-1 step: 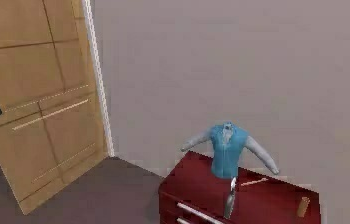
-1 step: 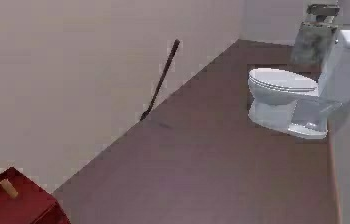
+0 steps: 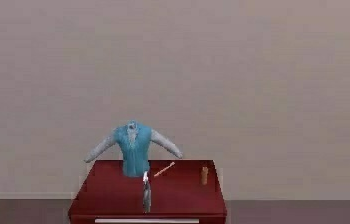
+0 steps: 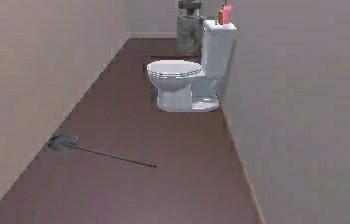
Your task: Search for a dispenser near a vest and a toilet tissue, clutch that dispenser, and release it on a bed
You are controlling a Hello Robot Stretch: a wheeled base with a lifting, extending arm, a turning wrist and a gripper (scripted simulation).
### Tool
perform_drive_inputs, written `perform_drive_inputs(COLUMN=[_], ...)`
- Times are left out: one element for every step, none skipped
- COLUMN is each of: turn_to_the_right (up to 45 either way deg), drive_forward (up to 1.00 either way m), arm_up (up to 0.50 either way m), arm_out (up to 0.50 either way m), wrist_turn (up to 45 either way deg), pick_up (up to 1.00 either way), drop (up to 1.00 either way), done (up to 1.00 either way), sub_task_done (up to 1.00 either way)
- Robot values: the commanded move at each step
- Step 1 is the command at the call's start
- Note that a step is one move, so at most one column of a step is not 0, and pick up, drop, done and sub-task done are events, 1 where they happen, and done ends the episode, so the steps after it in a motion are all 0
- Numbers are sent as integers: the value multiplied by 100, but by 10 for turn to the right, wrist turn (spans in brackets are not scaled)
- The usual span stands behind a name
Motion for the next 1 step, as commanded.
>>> perform_drive_inputs(turn_to_the_right=[0], drive_forward=[15], arm_up=[0], arm_out=[0], wrist_turn=[0], pick_up=[0], drop=[0], done=[0], sub_task_done=[0])
